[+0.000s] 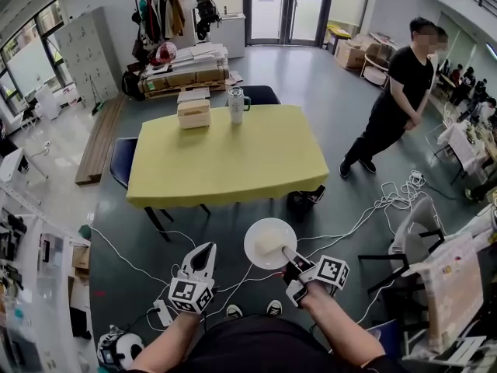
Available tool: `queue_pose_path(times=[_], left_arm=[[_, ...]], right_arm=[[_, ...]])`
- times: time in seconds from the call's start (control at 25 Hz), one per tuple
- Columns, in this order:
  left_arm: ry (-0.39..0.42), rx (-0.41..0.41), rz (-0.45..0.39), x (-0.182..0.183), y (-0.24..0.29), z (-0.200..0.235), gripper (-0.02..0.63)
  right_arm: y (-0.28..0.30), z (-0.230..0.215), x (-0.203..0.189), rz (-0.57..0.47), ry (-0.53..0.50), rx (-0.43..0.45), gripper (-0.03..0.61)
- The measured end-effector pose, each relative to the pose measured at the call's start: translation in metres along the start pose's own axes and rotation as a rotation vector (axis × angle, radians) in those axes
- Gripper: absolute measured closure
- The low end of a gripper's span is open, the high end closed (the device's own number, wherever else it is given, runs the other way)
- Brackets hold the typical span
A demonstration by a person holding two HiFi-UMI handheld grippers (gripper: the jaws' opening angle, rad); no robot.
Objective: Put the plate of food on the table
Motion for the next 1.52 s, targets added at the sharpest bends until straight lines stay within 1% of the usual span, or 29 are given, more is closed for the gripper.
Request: queue_pose_path(times=[0.2,0.32,0.6,0.84,0.96,1.12,1.32,1.52], left_arm=[[-0.006,-0.011,-0.002,0.0,-0.007,0.018,0.606],[-0.01,-0.019,-0.004,-0.002,-0.01,0.029,0.606],[-0.019,-0.041,-0.015,-0.002,-0.023,0.055,0.606],[-0.022,-0.078,-0.011,-0.004,-0.02,0.06,0.606],[-0.022,-0.094,-0.013,-0.003,-0.015,0.06,0.604],[-0.028,-0.106,-0.012,-0.002,-0.003,0.058,0.606],[-0.025,-0.104,-0.002,0.003,0.022,0.052,0.606],[-0.048,-0.079,0.013,0.006,0.046,0.048,0.606]], right_arm=[[0.014,0.004,-0.01,-0.005,-0.024,-0.009,0.548],[0.024,0.009,-0.02,-0.008,-0.009,-0.018,0.548],[0.043,0.023,-0.04,-0.026,-0.025,-0.028,0.548],[0.043,0.025,-0.048,-0.047,-0.023,-0.045,0.548],[0.042,0.022,-0.046,-0.049,-0.034,-0.061,0.548],[0.042,0.024,-0.039,-0.058,-0.03,-0.047,0.548],[0.04,0.019,-0.015,-0.06,-0.031,-0.041,0.548],[0.044,0.01,0.014,-0.044,-0.044,-0.038,0.548]])
Point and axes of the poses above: the fingertips, and each gripper's own axes: y forward along the fingers, z to its left, x out of its top, the point moved 7 cm from there along -y, backward along the fingers, and after that the axes turned 9 degrees about z, right-handed, at the moved point
